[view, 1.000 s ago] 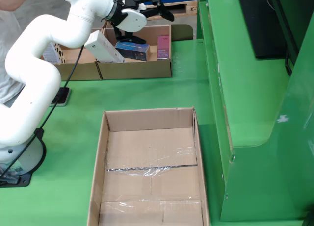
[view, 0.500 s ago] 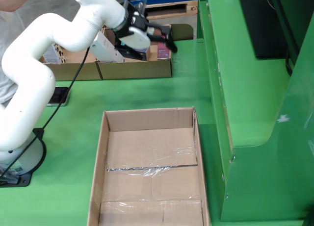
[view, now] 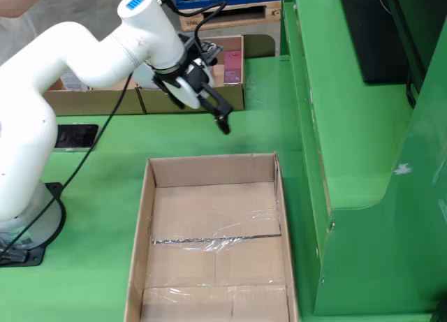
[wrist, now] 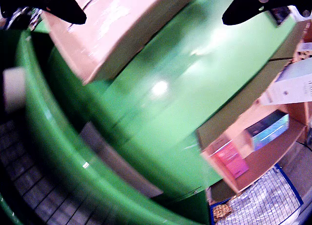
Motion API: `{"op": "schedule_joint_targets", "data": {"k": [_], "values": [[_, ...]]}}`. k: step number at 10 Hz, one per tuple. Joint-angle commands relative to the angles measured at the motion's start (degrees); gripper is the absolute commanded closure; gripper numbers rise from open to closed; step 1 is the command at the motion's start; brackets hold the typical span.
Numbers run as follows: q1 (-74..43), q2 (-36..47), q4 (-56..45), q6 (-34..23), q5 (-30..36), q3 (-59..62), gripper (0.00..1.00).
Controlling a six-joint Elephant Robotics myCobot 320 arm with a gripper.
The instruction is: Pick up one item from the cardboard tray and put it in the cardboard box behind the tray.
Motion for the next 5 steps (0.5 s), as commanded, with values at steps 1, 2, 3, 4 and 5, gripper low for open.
{"op": "schedule_joint_targets", "data": {"k": [1,2,3,4,5], "values": [[1.9,73.5,-6.9,19.3,21.4,-76.2,0.0],[3.1,75.8,-8.0,20.7,21.0,-77.1,0.0],[4.1,76.7,-9.6,22.2,20.7,-76.4,0.0],[5.0,78.3,-12.0,23.5,20.1,-75.9,0.0],[5.8,79.8,-12.9,24.4,19.8,-76.1,0.0]]}}
